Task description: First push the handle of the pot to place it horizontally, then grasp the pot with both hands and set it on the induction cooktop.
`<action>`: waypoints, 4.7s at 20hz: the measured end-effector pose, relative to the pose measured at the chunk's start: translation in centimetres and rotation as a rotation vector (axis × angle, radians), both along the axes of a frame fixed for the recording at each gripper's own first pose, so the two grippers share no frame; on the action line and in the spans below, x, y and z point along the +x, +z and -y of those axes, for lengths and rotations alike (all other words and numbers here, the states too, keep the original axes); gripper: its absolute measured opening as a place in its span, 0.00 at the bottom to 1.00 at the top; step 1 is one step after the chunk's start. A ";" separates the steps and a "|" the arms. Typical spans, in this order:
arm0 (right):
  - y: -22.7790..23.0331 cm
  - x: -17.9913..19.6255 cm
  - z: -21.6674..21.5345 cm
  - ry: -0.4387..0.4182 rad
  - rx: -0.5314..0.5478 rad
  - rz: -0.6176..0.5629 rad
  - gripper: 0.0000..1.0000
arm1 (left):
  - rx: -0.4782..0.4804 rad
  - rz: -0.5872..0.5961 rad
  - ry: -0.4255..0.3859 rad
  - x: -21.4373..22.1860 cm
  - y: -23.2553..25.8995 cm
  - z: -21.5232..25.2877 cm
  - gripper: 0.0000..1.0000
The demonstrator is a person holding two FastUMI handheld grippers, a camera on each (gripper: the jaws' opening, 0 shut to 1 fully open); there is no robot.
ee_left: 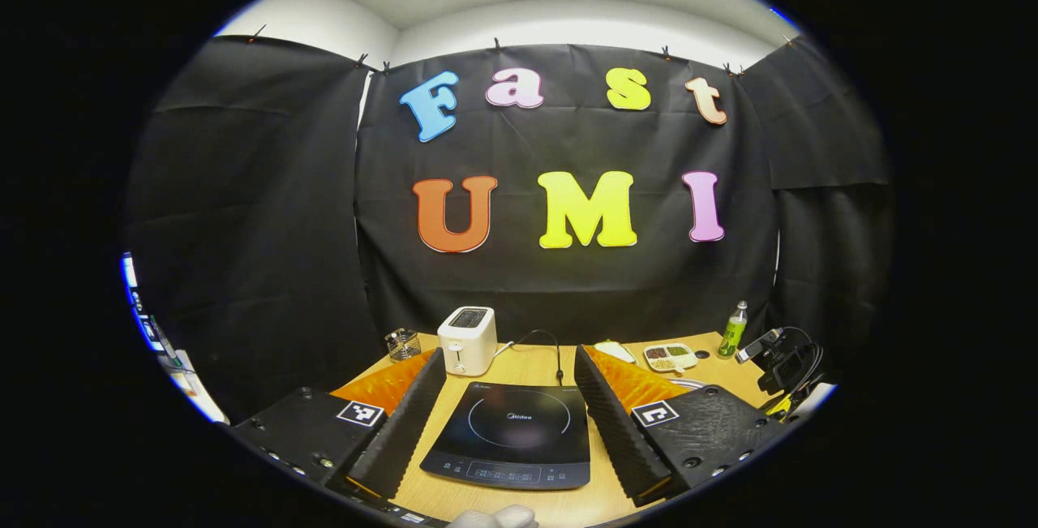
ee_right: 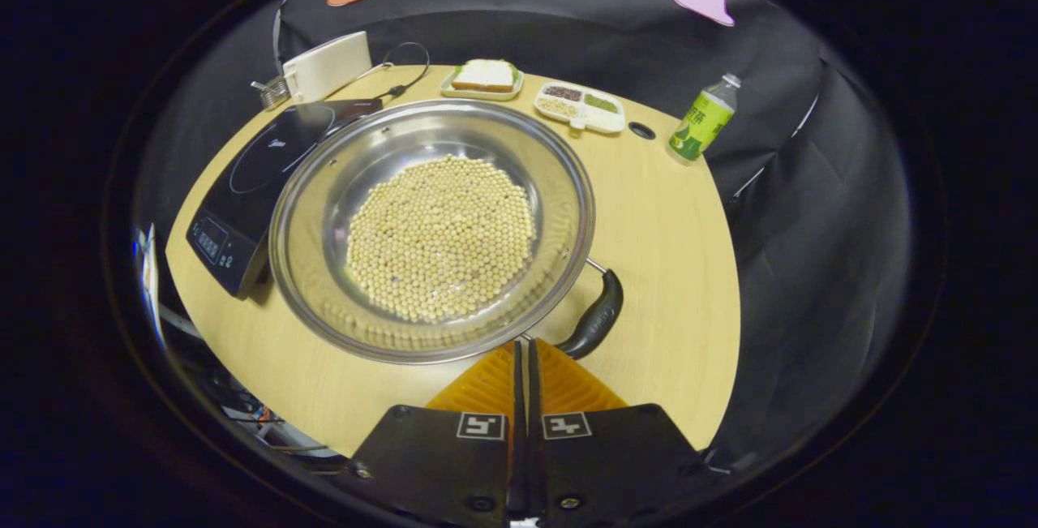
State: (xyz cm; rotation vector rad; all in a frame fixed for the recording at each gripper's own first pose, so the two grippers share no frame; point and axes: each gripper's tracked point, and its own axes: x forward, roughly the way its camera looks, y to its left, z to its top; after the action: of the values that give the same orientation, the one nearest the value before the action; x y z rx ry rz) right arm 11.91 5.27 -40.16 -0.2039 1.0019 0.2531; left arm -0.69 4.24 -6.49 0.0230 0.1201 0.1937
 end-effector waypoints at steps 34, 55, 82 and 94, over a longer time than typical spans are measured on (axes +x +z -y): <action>5.5 3.5 10.1 -0.112 0.181 0.277 0.96 | -0.030 -0.164 -0.074 10.8 -10.7 8.1 0.95; -0.5 10.9 3.7 -0.082 0.258 0.106 0.92 | -0.144 -0.524 -0.144 16.8 -29.1 12.9 0.96; -1.9 11.6 4.8 -0.139 0.161 -0.014 0.58 | -0.128 -0.714 -0.116 17.0 -31.7 13.0 0.58; 3.0 10.1 3.0 -0.146 0.169 0.027 0.54 | -0.127 -0.679 -0.122 16.4 -27.9 10.8 0.53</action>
State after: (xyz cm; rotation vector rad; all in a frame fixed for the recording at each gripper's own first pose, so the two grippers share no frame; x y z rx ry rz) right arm 22.02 2.23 -37.15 0.0200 0.9581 0.2001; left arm 15.76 -6.59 -34.35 -0.0317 0.8061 0.0491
